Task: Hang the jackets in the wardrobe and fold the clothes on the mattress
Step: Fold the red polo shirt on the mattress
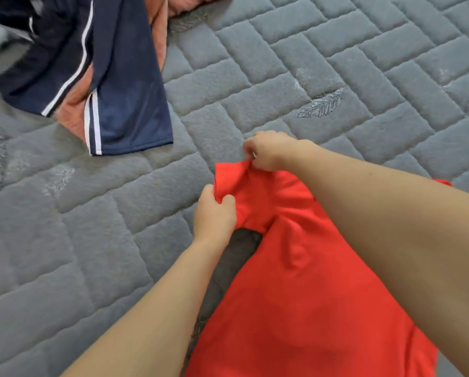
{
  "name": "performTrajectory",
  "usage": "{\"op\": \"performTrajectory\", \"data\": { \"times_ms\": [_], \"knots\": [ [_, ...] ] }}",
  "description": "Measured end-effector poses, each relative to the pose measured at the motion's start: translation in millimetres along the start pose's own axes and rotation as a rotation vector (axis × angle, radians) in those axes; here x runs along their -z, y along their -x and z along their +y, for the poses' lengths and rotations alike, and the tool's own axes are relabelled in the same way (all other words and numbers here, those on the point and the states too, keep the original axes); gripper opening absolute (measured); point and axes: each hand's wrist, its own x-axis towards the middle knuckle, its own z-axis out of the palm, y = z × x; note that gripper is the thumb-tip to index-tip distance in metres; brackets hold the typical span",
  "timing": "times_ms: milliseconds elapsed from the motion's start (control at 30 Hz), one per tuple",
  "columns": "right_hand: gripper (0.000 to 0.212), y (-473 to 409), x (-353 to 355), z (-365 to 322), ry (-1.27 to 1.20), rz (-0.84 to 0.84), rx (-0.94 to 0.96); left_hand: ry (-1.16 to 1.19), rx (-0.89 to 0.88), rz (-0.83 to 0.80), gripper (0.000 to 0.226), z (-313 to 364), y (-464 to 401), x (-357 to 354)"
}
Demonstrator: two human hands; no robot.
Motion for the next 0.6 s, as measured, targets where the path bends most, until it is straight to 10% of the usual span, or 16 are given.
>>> {"op": "performTrajectory", "data": {
  "times_ms": [200, 367, 600],
  "knots": [
    [0.024, 38, 23, 48, -0.382, 0.249, -0.099, -0.303, -0.496, 0.069, 0.020, 41, 38, -30],
    [0.047, 133, -32, 156, -0.274, 0.362, -0.579, -1.024, -0.379, -0.551, 0.087, 30, 67, -107],
    [0.066, 296, -131, 263, -0.559, 0.052, -1.044, -1.459, -0.343, -0.442, 0.087, 42, 57, -136]
  ]
}}
